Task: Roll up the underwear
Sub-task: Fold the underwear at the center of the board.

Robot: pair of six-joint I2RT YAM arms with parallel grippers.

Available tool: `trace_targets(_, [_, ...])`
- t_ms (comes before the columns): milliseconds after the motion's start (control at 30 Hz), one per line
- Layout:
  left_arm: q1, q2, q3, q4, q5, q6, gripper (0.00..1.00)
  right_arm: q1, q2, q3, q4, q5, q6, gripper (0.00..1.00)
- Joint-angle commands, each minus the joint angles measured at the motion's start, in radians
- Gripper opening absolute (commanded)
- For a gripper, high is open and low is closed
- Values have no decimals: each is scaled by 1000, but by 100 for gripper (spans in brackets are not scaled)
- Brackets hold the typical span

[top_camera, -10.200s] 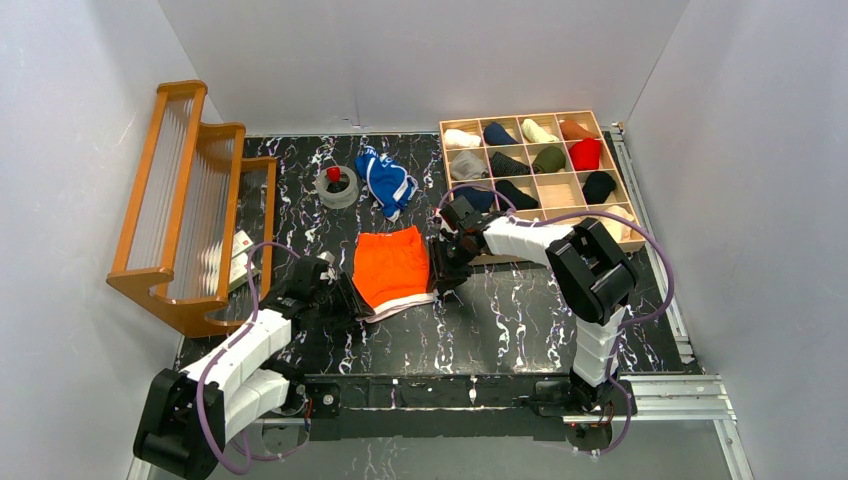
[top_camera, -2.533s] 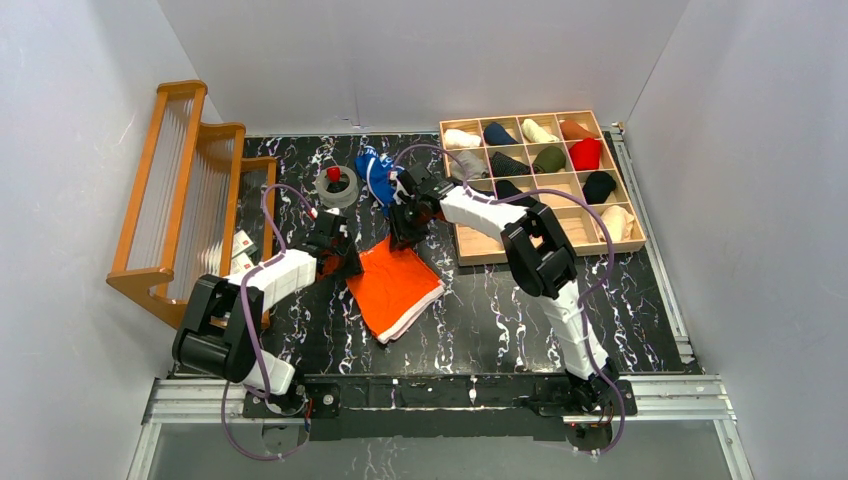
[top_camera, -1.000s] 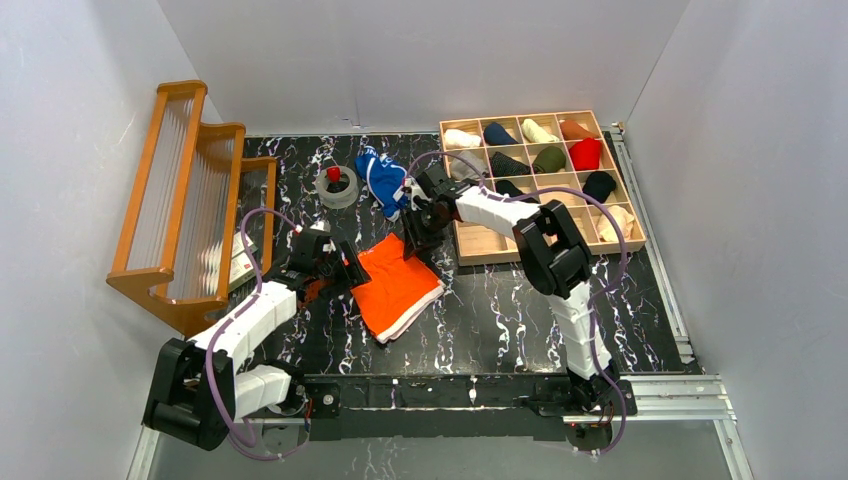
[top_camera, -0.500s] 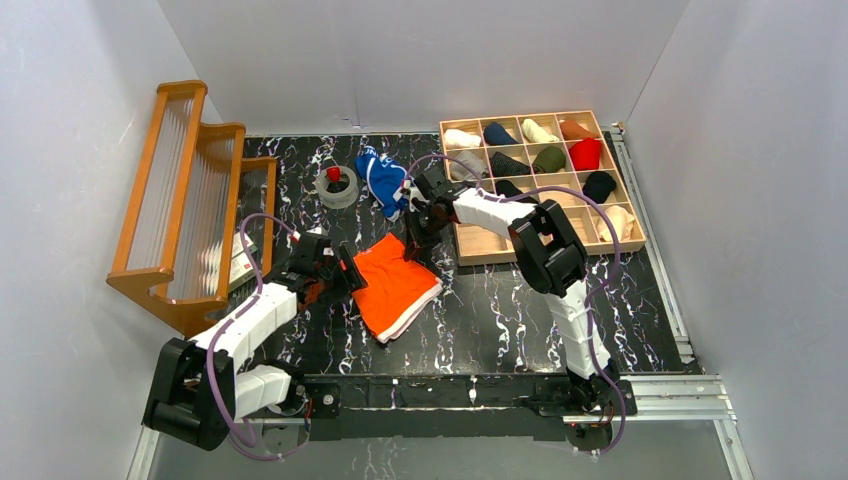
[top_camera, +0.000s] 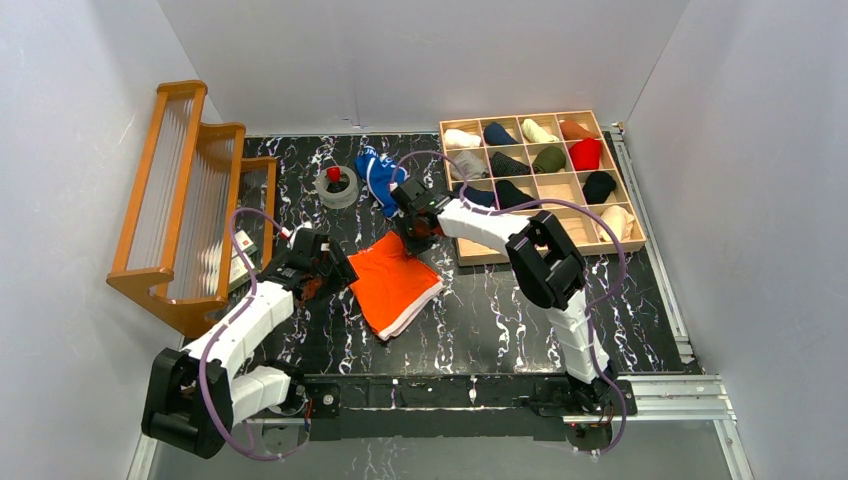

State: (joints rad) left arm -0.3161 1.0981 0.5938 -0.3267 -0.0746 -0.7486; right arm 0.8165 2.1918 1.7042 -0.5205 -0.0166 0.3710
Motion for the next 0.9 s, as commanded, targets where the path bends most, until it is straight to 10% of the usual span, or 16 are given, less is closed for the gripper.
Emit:
trace_targets(0, [14, 2, 43, -80, -90, -28, 68, 59, -88, 10, -14, 243, -12, 1])
trace_targets(867, [98, 125, -35, 124, 0, -97, 46, 253, -1, 247, -195, 362, 76, 1])
